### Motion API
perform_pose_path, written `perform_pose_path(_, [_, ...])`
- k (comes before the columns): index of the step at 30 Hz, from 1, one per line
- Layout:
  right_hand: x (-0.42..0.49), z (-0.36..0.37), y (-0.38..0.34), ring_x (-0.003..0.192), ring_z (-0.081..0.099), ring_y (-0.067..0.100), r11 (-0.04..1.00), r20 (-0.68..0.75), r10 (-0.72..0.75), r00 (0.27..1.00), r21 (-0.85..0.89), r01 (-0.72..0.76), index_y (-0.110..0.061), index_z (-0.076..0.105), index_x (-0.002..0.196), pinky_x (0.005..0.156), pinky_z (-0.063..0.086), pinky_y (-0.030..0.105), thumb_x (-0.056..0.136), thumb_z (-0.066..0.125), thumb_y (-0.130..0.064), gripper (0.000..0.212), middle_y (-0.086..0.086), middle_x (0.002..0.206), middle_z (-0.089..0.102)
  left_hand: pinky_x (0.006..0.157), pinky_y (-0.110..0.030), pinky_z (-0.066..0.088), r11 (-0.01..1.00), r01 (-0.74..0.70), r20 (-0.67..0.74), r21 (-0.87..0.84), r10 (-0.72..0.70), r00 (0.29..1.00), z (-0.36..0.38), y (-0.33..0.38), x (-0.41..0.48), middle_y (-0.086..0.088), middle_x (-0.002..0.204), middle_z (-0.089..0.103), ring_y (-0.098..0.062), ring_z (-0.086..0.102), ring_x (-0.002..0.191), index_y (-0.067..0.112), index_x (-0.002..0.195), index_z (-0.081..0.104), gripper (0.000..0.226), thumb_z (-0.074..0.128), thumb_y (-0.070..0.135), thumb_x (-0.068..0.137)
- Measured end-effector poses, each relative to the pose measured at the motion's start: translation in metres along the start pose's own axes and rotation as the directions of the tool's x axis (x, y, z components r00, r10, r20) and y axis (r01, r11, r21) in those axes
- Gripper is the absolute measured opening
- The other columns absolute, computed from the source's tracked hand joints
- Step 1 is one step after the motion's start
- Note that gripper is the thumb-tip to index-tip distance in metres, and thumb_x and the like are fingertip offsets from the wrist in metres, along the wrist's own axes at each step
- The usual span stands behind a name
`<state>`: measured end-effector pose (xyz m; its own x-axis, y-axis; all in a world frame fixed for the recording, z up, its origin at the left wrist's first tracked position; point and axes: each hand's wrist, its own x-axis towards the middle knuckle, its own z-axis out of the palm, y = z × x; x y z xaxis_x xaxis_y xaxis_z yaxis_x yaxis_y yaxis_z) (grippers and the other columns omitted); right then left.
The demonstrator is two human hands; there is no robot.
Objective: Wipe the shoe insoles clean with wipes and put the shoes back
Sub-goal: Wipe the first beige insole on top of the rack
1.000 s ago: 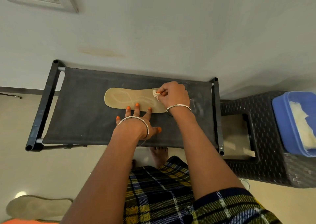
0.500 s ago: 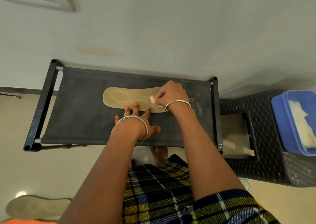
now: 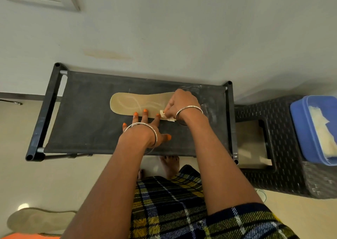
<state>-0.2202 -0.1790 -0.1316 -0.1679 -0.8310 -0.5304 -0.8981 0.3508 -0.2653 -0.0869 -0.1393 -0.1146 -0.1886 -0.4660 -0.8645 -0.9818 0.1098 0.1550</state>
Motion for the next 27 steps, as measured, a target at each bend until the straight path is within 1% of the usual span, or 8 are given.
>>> perform_pose_path(4, [-0.0052, 0.001, 0.0033, 0.085, 0.07, 0.021, 0.988, -0.273, -0.015, 0.962, 0.144, 0.056, -0.025, 0.078, 0.088, 0.079, 0.059, 0.036, 0.083, 0.073, -0.026, 0.007, -0.003, 0.09, 0.075, 0.118, -0.059, 0.004, 1.0, -0.004, -0.005, 0.002, 0.004, 1.0, 0.0003, 0.0004, 0.0012, -0.002, 0.156, -0.032, -0.034, -0.024, 0.145, 0.038, 0.15, -0.017, 0.087, 0.04, 0.067, 0.091])
perform_pose_path(6, [-0.0067, -0.0005, 0.004, 0.087, 0.07, 0.021, 0.983, -0.338, -0.013, 0.941, 0.169, 0.074, -0.025, 0.078, 0.091, 0.08, 0.058, 0.036, 0.085, 0.074, -0.027, 0.007, -0.003, 0.092, 0.075, 0.118, -0.059, 0.004, 1.0, -0.004, -0.007, 0.004, 0.004, 1.0, 0.0, 0.0004, 0.0005, -0.002, 0.156, -0.032, -0.034, -0.024, 0.145, 0.038, 0.15, -0.017, 0.087, 0.04, 0.067, 0.091])
perform_pose_path(8, [-0.0038, -0.002, 0.0025, 0.086, 0.069, 0.021, 0.986, -0.278, 0.005, 0.96, 0.162, 0.042, -0.023, 0.078, 0.091, 0.082, 0.058, 0.037, 0.083, 0.075, -0.025, 0.009, -0.001, 0.093, 0.075, 0.118, -0.059, 0.004, 1.0, -0.006, -0.002, 0.002, 0.006, 1.0, -0.0004, 0.0005, 0.0006, -0.002, 0.156, -0.032, -0.034, -0.024, 0.145, 0.038, 0.15, -0.017, 0.086, 0.04, 0.067, 0.091])
perform_pose_path(12, [0.0003, 0.0009, -0.0033, 0.083, 0.07, 0.022, 1.0, -0.024, 0.018, 1.0, -0.003, -0.018, -0.02, 0.077, 0.093, 0.08, 0.06, 0.04, 0.068, 0.075, -0.028, 0.027, 0.0, 0.09, 0.074, 0.117, -0.06, 0.004, 1.0, -0.005, 0.001, 0.0, 0.005, 1.0, 0.0008, -0.0003, 0.0014, -0.001, 0.156, -0.032, -0.033, -0.024, 0.144, 0.038, 0.15, -0.017, 0.086, 0.04, 0.065, 0.092])
perform_pose_path(14, [-0.0004, 0.0019, -0.002, 0.081, 0.069, 0.021, 1.0, -0.055, 0.011, 0.998, 0.007, -0.01, -0.021, 0.077, 0.091, 0.078, 0.06, 0.038, 0.071, 0.073, -0.027, 0.021, -0.001, 0.088, 0.074, 0.117, -0.06, 0.004, 1.0, -0.004, -0.004, 0.001, 0.004, 1.0, 0.0009, -0.0003, 0.0025, -0.001, 0.156, -0.031, -0.033, -0.024, 0.145, 0.037, 0.15, -0.017, 0.087, 0.04, 0.065, 0.092])
perform_pose_path(18, [-0.0044, -0.0019, 0.0037, 0.083, 0.068, 0.02, 0.989, -0.333, 0.023, 0.943, 0.147, 0.028, -0.022, 0.077, 0.089, 0.071, 0.055, 0.029, 0.088, 0.07, -0.023, 0.007, -0.002, 0.089, 0.074, 0.118, -0.059, 0.005, 1.0, -0.011, -0.008, 0.004, 0.011, 1.0, -0.0003, -0.001, 0.0021, -0.001, 0.156, -0.031, -0.033, -0.023, 0.145, 0.036, 0.151, -0.017, 0.088, 0.04, 0.065, 0.092])
perform_pose_path(22, [-0.0055, -0.001, 0.0003, 0.087, 0.068, 0.021, 0.986, -0.271, 0.007, 0.962, 0.16, 0.038, -0.022, 0.074, 0.091, 0.082, 0.058, 0.038, 0.08, 0.078, -0.025, 0.012, 0.0, 0.094, 0.073, 0.118, -0.059, 0.005, 1.0, -0.011, -0.006, 0.003, 0.011, 1.0, -0.0007, -0.0005, 0.0014, -0.002, 0.156, -0.031, -0.033, -0.023, 0.145, 0.035, 0.151, -0.017, 0.088, 0.041, 0.065, 0.092])
perform_pose_path(27, [-0.0039, -0.0003, -0.0021, 0.091, 0.069, 0.023, 0.996, -0.249, -0.039, 0.968, 0.073, 0.059, -0.022, 0.077, 0.095, 0.08, 0.057, 0.034, 0.084, 0.073, -0.02, 0.012, 0.001, 0.099, 0.074, 0.118, -0.059, 0.005, 1.0, -0.007, 0.0, 0.015, 0.007, 1.0, -0.0005, 0.0012, 0.0017, -0.002, 0.156, -0.032, -0.033, -0.023, 0.145, 0.034, 0.151, -0.018, 0.088, 0.04, 0.066, 0.092])
